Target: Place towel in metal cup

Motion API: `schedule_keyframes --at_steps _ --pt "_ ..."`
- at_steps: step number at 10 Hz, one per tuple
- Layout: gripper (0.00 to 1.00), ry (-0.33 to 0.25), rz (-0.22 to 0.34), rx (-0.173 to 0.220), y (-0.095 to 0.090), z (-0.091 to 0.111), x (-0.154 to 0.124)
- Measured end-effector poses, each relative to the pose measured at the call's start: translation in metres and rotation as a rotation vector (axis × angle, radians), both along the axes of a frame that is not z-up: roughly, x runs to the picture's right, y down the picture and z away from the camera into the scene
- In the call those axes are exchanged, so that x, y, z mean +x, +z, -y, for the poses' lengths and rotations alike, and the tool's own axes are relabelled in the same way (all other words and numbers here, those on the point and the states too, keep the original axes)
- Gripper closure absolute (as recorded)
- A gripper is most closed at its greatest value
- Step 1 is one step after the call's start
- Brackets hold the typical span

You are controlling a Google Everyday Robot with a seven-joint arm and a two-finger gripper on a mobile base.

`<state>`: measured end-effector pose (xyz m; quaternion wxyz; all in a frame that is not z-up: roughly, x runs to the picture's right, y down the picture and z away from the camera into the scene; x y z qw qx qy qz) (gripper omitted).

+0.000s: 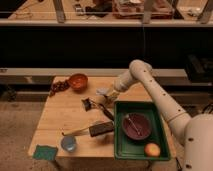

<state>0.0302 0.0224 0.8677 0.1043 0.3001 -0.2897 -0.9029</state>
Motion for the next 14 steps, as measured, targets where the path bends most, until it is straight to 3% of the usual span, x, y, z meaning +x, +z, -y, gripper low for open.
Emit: schedule_keyframes --at_steps 6,12,14 --pt "0.99 -0.042 -0.127 0.027 0.017 -0.004 -0.006" --pt "0.45 -0.043 -0.160 0.014 0.023 -0.003 -0.004" --pt "0.23 -0.043 -0.163 0.005 0.026 -0.003 -0.003"
